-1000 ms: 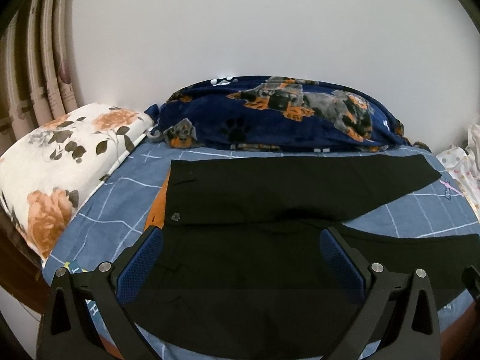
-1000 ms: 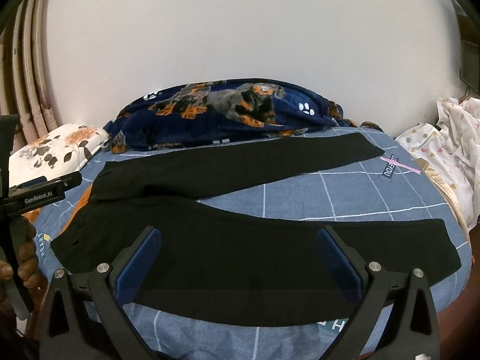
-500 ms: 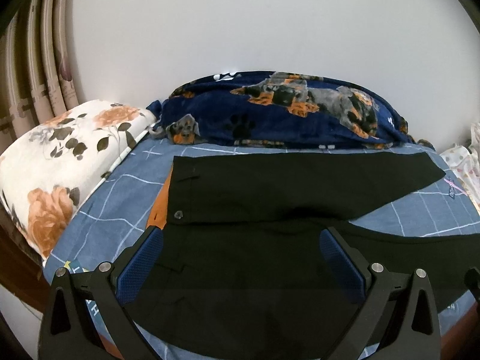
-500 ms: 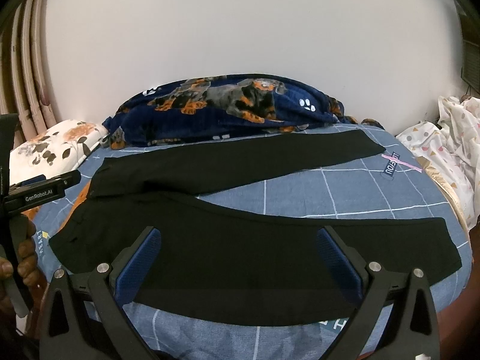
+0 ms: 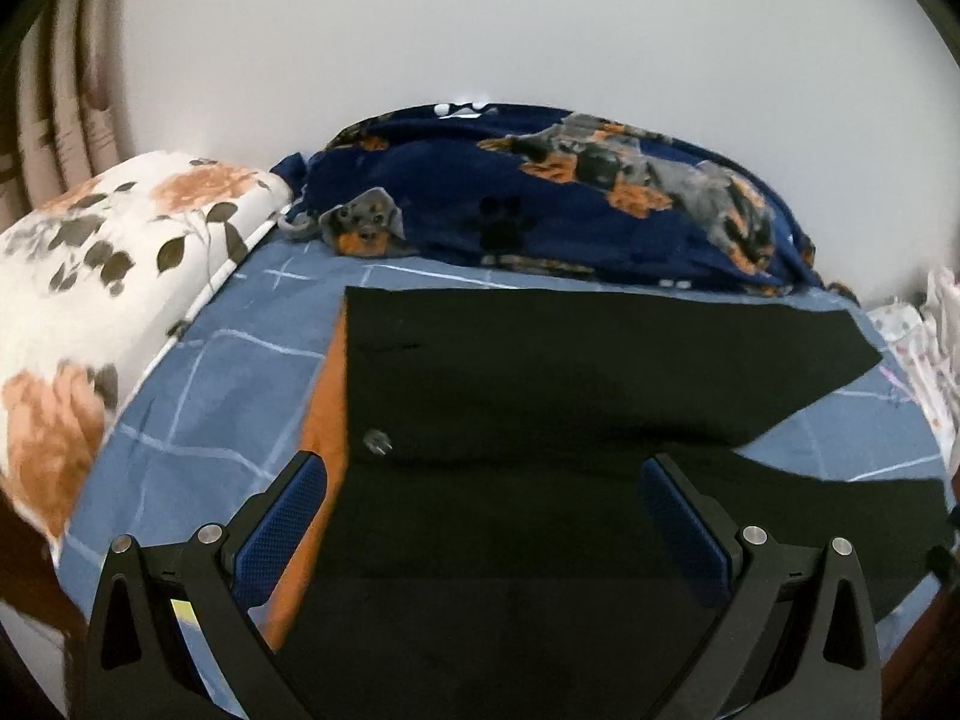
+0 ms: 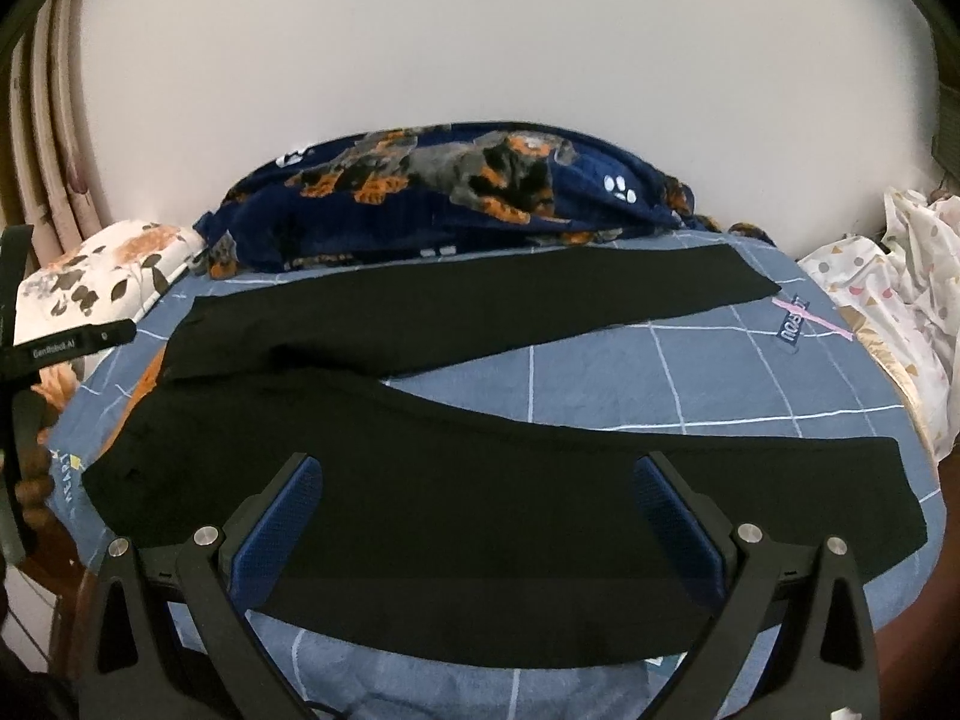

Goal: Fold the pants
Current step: 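Grasp the black pants leg hem with the right gripper and lift it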

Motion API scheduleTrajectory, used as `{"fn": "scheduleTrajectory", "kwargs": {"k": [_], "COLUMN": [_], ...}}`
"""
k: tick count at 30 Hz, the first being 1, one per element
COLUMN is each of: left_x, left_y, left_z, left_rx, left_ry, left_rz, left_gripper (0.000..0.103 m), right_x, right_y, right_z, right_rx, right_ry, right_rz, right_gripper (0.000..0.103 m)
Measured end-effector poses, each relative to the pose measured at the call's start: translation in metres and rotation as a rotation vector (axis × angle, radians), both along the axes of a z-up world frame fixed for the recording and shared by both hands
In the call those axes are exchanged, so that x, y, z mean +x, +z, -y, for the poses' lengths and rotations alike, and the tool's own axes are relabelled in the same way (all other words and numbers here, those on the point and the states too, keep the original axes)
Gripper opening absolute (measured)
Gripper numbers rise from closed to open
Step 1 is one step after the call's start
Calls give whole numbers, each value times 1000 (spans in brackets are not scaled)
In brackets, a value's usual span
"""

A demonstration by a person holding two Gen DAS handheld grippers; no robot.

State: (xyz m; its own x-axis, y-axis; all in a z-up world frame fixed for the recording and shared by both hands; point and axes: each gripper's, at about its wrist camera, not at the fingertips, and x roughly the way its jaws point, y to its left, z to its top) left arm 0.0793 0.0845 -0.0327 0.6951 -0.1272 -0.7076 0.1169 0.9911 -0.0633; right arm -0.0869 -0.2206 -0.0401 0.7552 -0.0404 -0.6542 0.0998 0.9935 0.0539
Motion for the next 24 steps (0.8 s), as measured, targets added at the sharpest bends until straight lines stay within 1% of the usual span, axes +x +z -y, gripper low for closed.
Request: {"fn": "scheduleTrajectory", "kwargs": {"k": [2, 4, 5, 7, 8, 9, 10, 11, 13, 15, 18, 21, 23, 24], "left_x": [22, 44, 56, 89, 99, 117, 132, 143, 176, 203, 227, 249, 260, 263], "left_y": [-6, -13, -17, -28, -31, -37, -42, -46, -59, -71, -82, -96, -105, -107], "left_z": [-19, -37, -48, -73, -80, -91, -97, -99, -109, -113, -111, -115, -115, -115], "left_rx": [45, 72, 71, 30, 19, -10, -26, -29, -57, -72, -66, -72, -94, -101], "left_ry": [2, 16, 24, 28, 27, 5, -13, -19, -52, -74, -102, -117, -137, -149], "left_rz": [-22, -40, -48, -73, -78, -88, -96, -106, -161, -185, -213, -240, -266, -261], "left_gripper": [103, 103, 103, 102, 101, 94, 88, 80, 77, 68, 61, 59, 59, 59], "right_x": [9, 14, 18, 24, 27, 31, 35, 38, 44, 51, 57, 62, 66, 68], "right_y": [-1, -4, -6, -10, -12, -14, -17, -19, -25, -31, -39, -46, -50, -52], "right_z": [0, 0, 0, 0, 0, -1, -1, -2, -4, -5, -4, -4, -5, -5], "right_rx": [0, -3, -3, -2, -4, -7, -10, -14, -25, -32, -41, -44, -50, -52], "right_ry": [0, -1, -1, -2, -2, -1, 0, 2, 2, 3, -4, -11, -13, -13], "right_rz": [-17, -32, -40, -56, -66, -76, -87, -97, -119, -147, -177, -199, -213, -220], "right_gripper": [103, 103, 103, 103, 103, 103, 103, 103, 103, 103, 103, 103, 103, 103]}}
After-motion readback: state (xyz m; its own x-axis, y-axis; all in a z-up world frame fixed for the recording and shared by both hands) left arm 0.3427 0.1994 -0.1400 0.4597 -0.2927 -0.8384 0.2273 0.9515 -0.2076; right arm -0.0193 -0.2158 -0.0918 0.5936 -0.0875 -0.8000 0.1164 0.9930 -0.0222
